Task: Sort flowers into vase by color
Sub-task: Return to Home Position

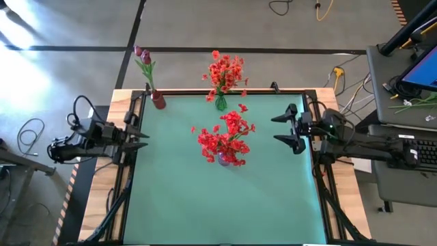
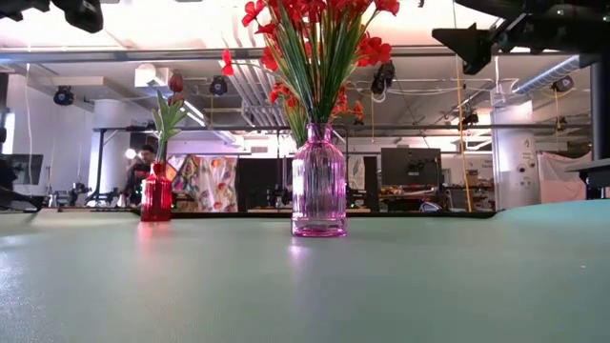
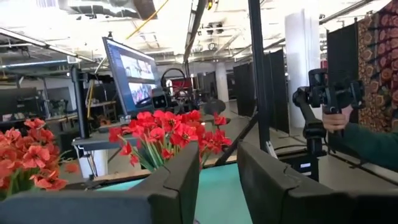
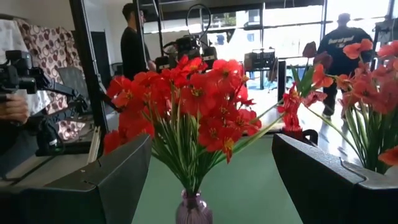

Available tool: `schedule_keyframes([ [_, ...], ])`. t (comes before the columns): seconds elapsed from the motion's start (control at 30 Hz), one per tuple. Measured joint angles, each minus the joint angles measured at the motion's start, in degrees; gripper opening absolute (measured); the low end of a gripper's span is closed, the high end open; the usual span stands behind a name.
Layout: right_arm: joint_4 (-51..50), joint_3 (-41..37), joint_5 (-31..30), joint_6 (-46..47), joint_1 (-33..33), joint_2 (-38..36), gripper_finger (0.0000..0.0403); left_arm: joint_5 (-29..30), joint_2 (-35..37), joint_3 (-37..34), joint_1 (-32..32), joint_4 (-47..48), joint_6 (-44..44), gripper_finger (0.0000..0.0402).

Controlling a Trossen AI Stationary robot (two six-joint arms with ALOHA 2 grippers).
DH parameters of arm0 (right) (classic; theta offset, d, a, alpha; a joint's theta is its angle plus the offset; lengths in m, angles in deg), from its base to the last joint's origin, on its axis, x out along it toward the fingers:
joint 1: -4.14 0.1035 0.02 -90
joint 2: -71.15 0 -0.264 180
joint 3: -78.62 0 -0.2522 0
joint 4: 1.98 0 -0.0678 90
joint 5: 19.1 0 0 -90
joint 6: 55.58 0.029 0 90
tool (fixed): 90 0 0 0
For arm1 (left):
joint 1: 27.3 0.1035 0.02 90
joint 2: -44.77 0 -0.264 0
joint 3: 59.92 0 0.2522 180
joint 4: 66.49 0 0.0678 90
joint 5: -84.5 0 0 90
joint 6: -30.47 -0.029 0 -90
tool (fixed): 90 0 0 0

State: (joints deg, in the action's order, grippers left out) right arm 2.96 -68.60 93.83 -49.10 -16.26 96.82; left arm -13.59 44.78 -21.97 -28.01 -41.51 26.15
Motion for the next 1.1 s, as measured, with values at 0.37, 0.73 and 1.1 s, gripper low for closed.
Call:
schedule_keyframes([
  [0.37, 0.2, -2.9, 0.0, -0.1, -0.2, -3.3, 0.0325, 0.0, 0.0, -6.6, 0.0, -5.2, 0.4, 0.008],
  [0.73, 6.5, -11.6, 0.0, -1.2, -0.3, -8.0, 0.0325, 0.0, 0.0, -18.8, 0.0, -15.1, 0.6, 0.008],
  [1.1, 3.2, -12.7, 5.9, 3.5, -0.3, -19.0, 0.0325, -1.4, -0.1, -23.6, 0.0, -21.1, 3.8, 0.008],
])
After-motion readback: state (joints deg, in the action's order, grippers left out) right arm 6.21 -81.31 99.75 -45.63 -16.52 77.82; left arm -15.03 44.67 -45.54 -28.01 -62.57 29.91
